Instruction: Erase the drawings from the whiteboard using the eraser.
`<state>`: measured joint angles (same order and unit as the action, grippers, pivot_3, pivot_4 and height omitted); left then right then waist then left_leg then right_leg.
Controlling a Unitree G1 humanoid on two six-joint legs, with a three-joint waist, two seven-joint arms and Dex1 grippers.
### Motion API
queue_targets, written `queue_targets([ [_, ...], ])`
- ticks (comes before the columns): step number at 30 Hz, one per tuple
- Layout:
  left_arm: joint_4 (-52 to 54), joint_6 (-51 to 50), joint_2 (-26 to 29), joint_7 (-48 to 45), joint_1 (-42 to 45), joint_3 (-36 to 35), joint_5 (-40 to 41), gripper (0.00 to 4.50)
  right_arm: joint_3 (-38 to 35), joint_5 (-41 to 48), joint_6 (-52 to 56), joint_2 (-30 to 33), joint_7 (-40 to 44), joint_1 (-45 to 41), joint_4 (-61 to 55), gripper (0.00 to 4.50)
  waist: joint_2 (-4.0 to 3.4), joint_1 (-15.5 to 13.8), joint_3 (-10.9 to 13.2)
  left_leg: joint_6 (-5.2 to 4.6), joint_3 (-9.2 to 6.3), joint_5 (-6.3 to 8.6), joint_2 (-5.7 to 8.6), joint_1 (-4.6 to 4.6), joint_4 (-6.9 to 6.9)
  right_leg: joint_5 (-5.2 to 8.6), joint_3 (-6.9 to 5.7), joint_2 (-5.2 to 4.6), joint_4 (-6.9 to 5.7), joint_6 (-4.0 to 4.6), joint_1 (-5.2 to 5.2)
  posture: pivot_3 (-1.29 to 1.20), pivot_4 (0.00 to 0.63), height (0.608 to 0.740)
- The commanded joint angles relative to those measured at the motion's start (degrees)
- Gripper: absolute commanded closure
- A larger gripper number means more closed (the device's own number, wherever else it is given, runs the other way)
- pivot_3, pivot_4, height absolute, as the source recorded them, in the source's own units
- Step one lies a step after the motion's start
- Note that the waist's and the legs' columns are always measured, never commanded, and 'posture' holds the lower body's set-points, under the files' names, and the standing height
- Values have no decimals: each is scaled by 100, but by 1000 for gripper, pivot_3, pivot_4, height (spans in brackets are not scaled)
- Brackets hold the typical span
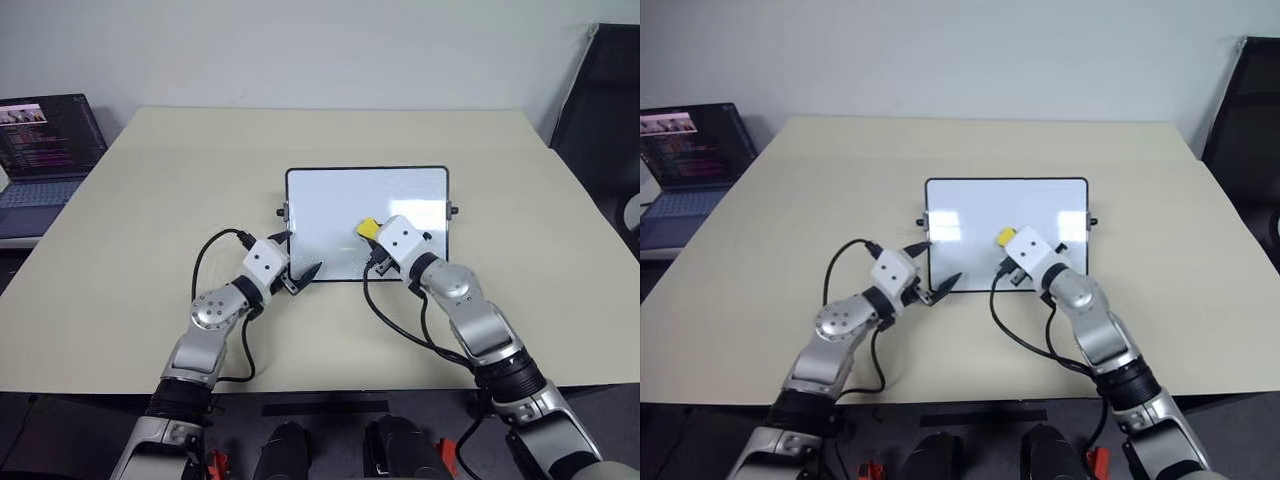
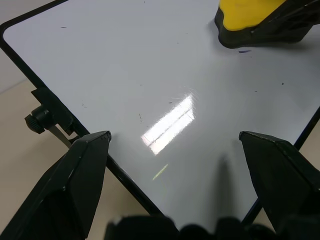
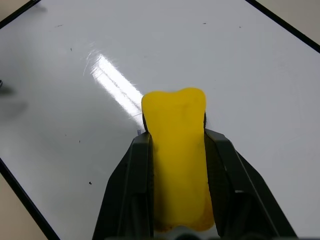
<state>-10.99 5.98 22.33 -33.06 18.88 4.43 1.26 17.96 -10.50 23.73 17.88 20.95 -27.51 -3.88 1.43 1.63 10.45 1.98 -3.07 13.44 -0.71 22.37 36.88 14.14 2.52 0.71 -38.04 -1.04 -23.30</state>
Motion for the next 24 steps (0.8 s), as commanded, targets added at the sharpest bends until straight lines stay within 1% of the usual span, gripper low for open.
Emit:
queue_targets([
  [1,31,157,-22,12,126,-13,5,0,-4,-97,232,265,263,251,-112,3430,0,0,0,0,1,0,0,1,-1,0,1,-1,2,-1,0,0,150,740],
  [6,49,163,-42,24,115,-7,1,0,42,-117,325,423,456,457,-308,3430,0,4,0,0,0,0,0,-1,-1,0,-1,0,0,-1,0,0,150,740],
  [12,34,159,-44,36,142,-14,-5,0,42,-132,338,370,466,365,-258,3430,1,10,0,0,2,0,0,-5,0,-1,0,2,0,-1,2,0,150,740],
  [17,66,139,-38,45,141,-21,-6,0,49,-134,226,136,340,98,-15,3430,1,37,0,0,5,0,0,-7,0,-2,2,2,-1,-1,2,0,150,740],
  [20,96,122,-23,48,131,-29,-9,0,37,-171,135,-110,165,-146,196,3430,1,88,0,0,24,0,-3,-25,0,-16,6,3,0,10,3,0,150,740],
  [24,116,99,-8,46,122,-40,-4,0,31,-193,73,-267,81,-287,352,3430,1,103,0,-1,18,-1,-9,-34,-2,-19,2,12,-5,16,6,0,150,740],
])
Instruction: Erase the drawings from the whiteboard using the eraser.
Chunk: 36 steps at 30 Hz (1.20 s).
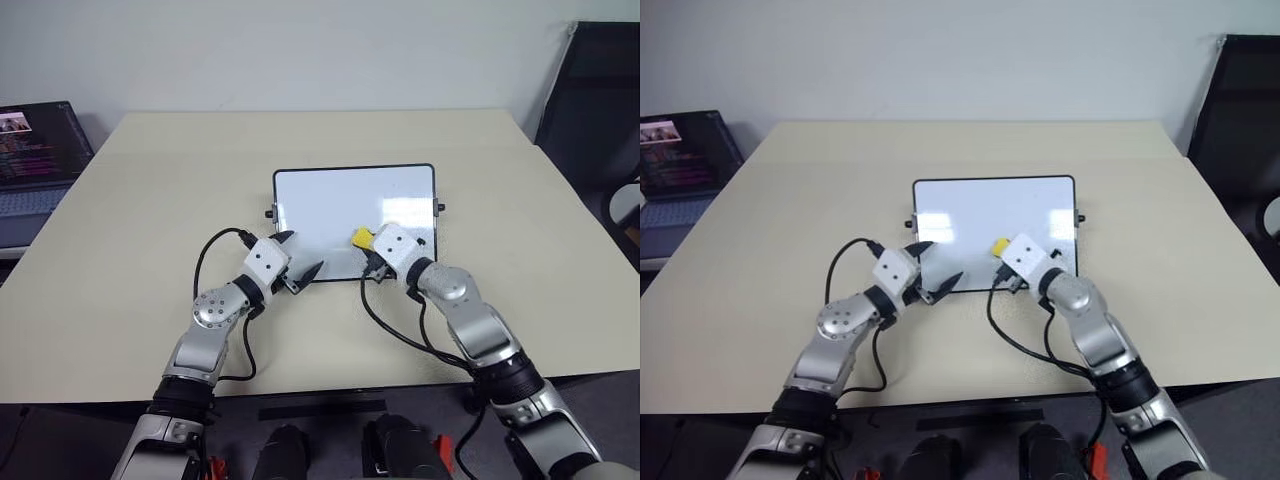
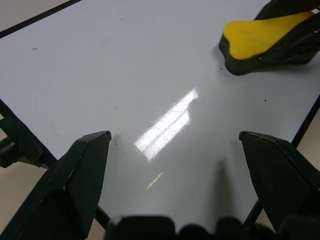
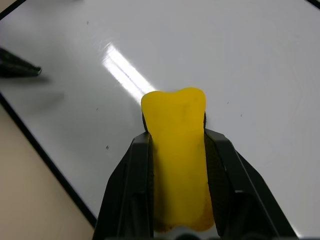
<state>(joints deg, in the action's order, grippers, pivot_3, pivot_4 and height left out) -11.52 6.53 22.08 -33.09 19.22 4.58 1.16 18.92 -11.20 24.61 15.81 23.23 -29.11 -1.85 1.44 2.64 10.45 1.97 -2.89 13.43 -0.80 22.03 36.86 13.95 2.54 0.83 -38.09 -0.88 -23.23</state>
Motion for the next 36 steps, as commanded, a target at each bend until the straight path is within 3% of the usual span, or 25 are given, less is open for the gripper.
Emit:
queue_targets([
  [1,177,42,19,47,82,-56,5,0,-52,-125,-32,-97,-157,-162,187,3430,0,11,0,0,1,0,0,0,-1,0,1,1,1,0,0,0,150,740],
  [12,255,-19,24,50,54,-53,7,0,-94,-143,-208,-262,-204,-244,298,3430,0,39,0,0,5,0,1,3,-6,0,4,1,5,-1,-1,0,150,740],
  [22,262,-36,-38,-30,155,-36,103,0,-767,277,-426,-92,-211,177,-456,3430,-1,-51,1,0,-4,0,4,46,-10,2,-2,-3,17,-6,-28,0,150,740],
  [36,176,-144,-508,-858,527,100,869,0,-1737,919,975,264,-94,424,-2072,3430,-1,-87,1,0,-2,0,10,89,-6,1,-3,-1,12,-7,-71,0,150,740],
])
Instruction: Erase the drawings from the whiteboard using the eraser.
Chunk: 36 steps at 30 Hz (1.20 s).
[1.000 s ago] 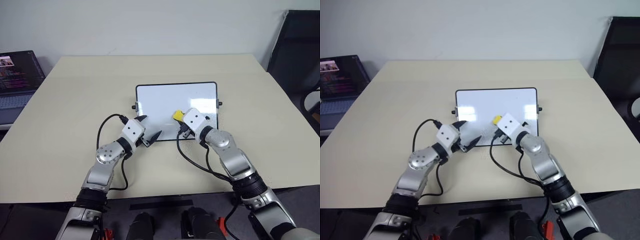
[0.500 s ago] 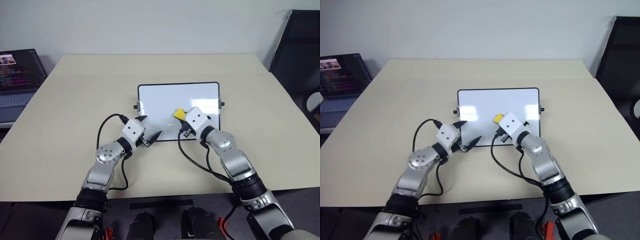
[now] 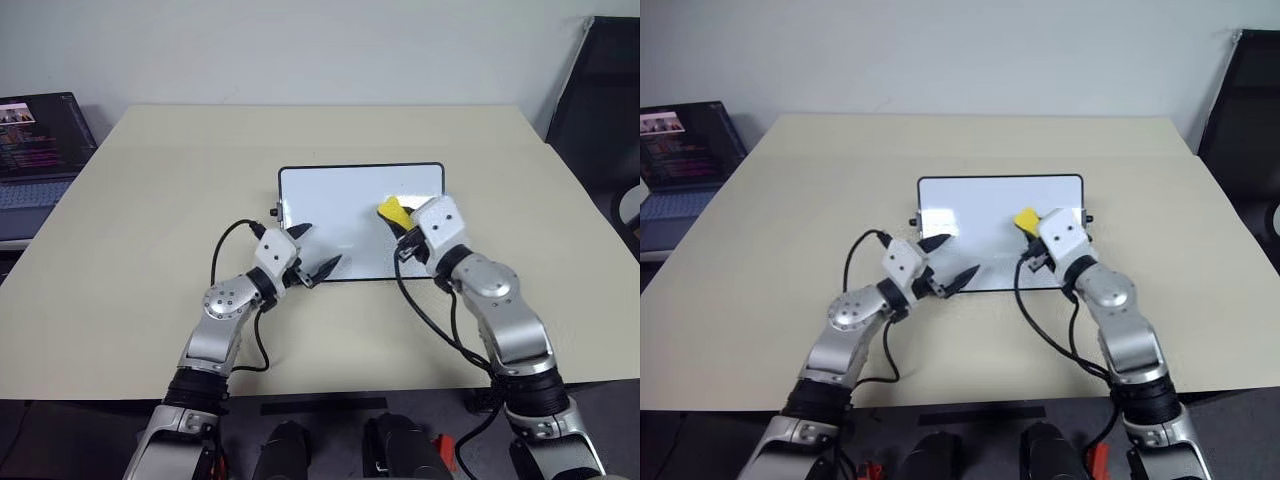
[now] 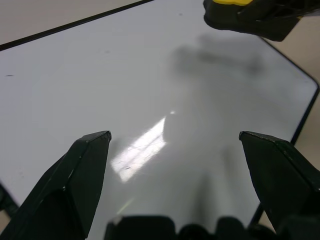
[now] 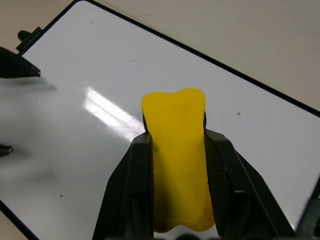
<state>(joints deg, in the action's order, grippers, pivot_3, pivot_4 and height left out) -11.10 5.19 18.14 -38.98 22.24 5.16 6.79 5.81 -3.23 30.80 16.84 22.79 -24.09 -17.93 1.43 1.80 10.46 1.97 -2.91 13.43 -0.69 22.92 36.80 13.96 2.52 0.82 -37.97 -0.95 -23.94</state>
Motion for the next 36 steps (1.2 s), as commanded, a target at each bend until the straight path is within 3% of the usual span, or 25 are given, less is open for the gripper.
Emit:
queue_targets([
  [1,153,-62,-190,-440,303,75,455,0,-619,140,576,251,-93,-91,-575,3430,-1,-6,1,0,0,0,1,1,0,0,0,0,0,0,0,0,150,740],
  [11,-193,-245,-536,-1946,802,432,1145,0,-1719,270,2102,919,-252,477,-1064,3430,0,-5,2,0,1,0,5,4,0,1,0,2,3,-1,0,0,150,740],
  [23,-551,-179,-552,-3268,1110,848,1057,0,-2316,598,3155,645,-646,695,-954,3430,-1,14,2,-1,5,0,3,3,1,1,6,10,2,-1,-1,0,150,740],
  [36,-595,6,-373,-3011,1144,990,521,0,-2423,1019,3537,422,-847,795,-870,3430,-1,10,2,-2,4,0,2,3,2,1,5,11,0,-1,-1,0,150,740],
])
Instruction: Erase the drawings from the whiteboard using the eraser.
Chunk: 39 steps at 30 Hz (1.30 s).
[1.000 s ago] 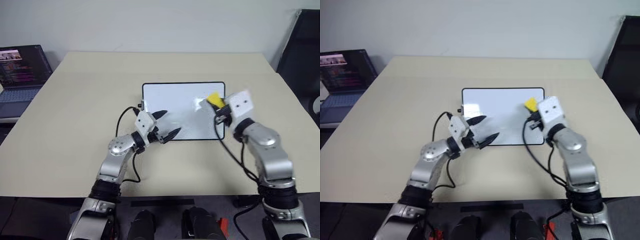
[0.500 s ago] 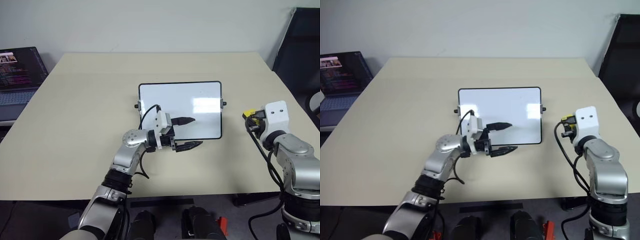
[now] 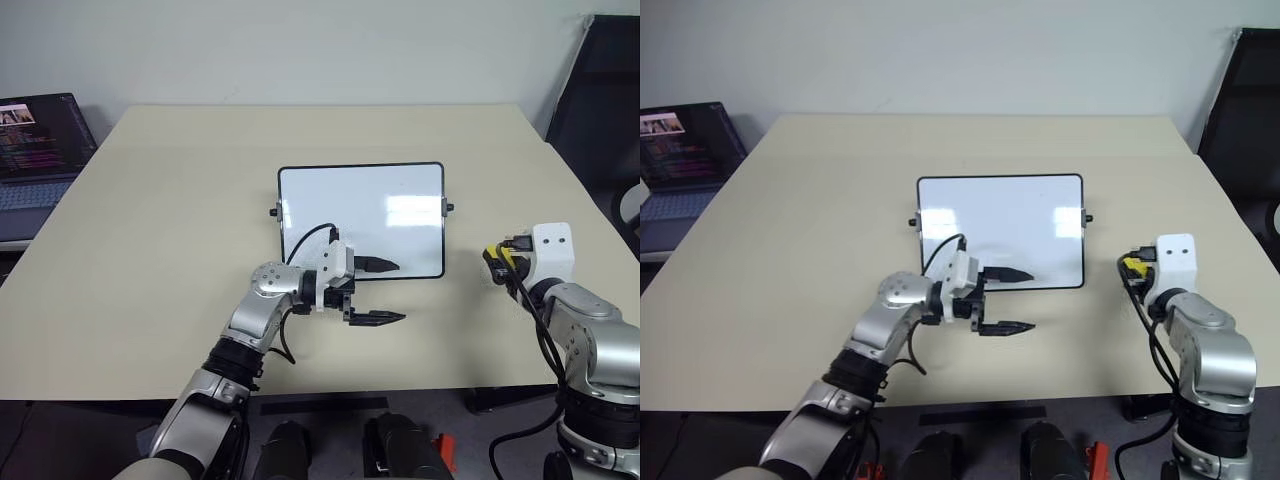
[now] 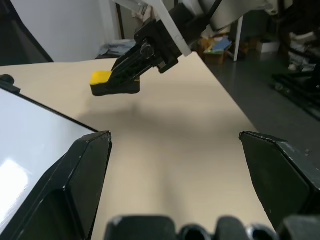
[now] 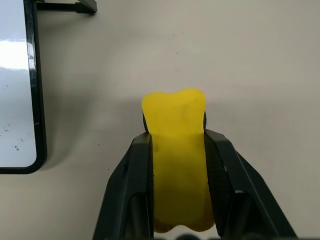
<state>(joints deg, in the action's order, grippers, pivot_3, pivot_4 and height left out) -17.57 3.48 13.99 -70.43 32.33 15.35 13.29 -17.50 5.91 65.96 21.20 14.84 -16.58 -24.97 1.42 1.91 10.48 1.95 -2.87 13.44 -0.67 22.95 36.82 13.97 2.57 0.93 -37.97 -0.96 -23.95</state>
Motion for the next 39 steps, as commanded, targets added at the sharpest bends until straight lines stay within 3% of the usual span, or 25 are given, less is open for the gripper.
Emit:
queue_targets([
  [1,5,236,72,186,160,-8,-232,0,-65,116,18,-13,-55,73,-174,3430,0,-1,0,0,0,0,0,0,0,0,0,0,0,0,0,0,150,740],
  [17,-173,374,102,378,306,-24,-411,0,-130,314,-84,-83,-213,206,80,3430,0,-1,0,0,1,0,0,-1,0,0,1,0,-1,0,0,0,150,740],
  [21,-181,380,104,382,307,-20,-416,0,-163,352,-136,-64,-221,163,188,2236,0,-1,0,0,1,0,0,0,1,0,1,0,-1,0,0,0,150,740],
  [27,-180,371,113,382,314,-28,-413,0,-174,352,-258,-4,-290,127,312,22,0,-1,0,0,1,0,0,0,1,0,0,0,-1,0,0,0,150,740],
  [39,101,258,223,1029,13,-330,-394,0,-477,534,-387,-208,-500,315,-541,22,-1,0,0,0,0,0,-2,0,0,0,2,0,-2,0,0,0,150,740],
])
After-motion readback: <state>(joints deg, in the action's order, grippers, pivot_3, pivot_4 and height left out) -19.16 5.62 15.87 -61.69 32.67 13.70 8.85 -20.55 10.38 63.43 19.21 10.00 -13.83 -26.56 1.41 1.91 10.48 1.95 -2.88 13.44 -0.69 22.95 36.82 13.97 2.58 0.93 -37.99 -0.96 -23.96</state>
